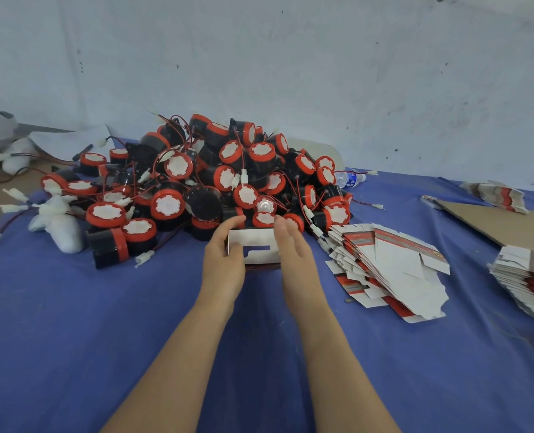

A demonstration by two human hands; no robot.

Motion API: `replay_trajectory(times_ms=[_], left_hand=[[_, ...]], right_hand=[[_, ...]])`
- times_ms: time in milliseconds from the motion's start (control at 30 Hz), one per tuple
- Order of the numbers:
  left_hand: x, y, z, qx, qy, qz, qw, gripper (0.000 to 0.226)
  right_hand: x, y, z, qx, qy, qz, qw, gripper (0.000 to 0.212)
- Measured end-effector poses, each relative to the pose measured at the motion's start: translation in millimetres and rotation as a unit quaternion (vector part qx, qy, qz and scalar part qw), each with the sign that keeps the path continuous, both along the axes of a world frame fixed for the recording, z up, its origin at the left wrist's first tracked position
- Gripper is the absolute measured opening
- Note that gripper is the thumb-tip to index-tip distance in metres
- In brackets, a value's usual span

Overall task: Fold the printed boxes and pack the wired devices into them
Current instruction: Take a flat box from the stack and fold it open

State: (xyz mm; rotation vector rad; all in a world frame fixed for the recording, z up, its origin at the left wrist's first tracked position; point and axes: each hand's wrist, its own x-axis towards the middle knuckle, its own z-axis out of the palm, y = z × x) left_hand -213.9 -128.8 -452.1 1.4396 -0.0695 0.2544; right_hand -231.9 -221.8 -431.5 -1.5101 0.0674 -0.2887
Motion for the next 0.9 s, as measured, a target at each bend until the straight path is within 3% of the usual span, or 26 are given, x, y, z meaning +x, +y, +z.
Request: replay_trajectory(times_ms=[100,200,300,433,667,767,900], left_hand=[[1,4,1,-0.032,0.015,0.006,0.999,0.050],[0,5,2,-0.042,0.008,0.002,0.999,0.050],[-2,4,5,-0.014,-0.024,-0.002,1.000,0.047],[-4,2,4,0.053,-0.067,-0.023,0.996,0.048],[-1,2,0,0.103,-0.067,-0.061,0.990,0.040],[-4,-3,-2,0.148,-0.088,-0.104,0.979,0.046],[-4,-3,-2,0.158,-0.082,-0.098,0.979,0.047]], right_hand=[[10,-4,5,0.036,0.048,0.042,0.997,0.046],[2,-9,-8,0.042,0.020,0.074,0.996,0.033],[2,-15,-17,0.054,0.022,0.081,0.995,0.037],[3,-22,-15,0.120,0.040,0.068,0.990,0.015],[7,-22,-20,0.093,0.045,0.010,0.995,0.017],[7,-24,-21,0.100,0.056,-0.011,0.993,0.029],[5,-32,-23,0.061,0.054,0.049,0.995,0.028]])
